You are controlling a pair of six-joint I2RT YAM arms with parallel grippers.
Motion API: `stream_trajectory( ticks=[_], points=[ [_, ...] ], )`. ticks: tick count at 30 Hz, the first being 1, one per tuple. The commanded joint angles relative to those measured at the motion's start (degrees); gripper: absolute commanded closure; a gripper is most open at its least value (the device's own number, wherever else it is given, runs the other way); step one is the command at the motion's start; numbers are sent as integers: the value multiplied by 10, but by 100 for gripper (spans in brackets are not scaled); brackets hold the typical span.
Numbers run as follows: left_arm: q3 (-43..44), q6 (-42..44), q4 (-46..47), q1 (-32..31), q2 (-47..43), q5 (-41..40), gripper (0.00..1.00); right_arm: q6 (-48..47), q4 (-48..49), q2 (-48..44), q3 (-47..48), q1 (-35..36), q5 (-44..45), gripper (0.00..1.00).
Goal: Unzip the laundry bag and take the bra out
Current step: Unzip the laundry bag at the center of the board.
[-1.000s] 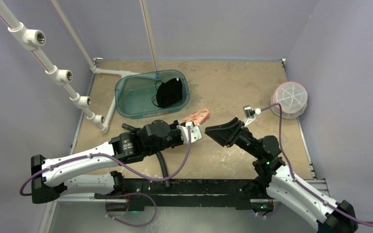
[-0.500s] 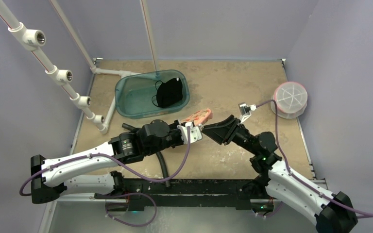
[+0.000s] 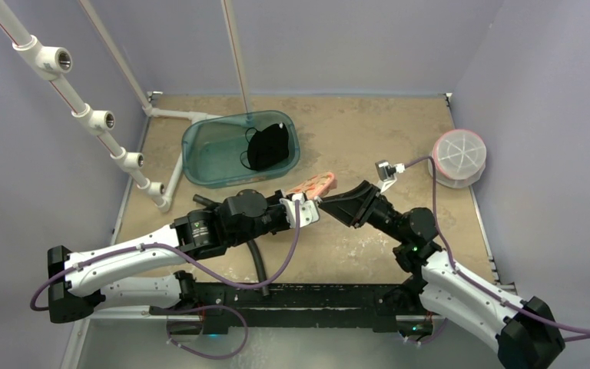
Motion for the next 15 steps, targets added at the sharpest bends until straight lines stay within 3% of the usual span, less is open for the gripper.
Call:
stream_trajectory(
  ticks=[1,15],
  points=[
    [12,4,41,3,-12,10,100,10,42,7,15,-2,-9,57],
    [13,3,43,2,-8,14,100,12,46,12,15,-2,-6,72]
  ],
)
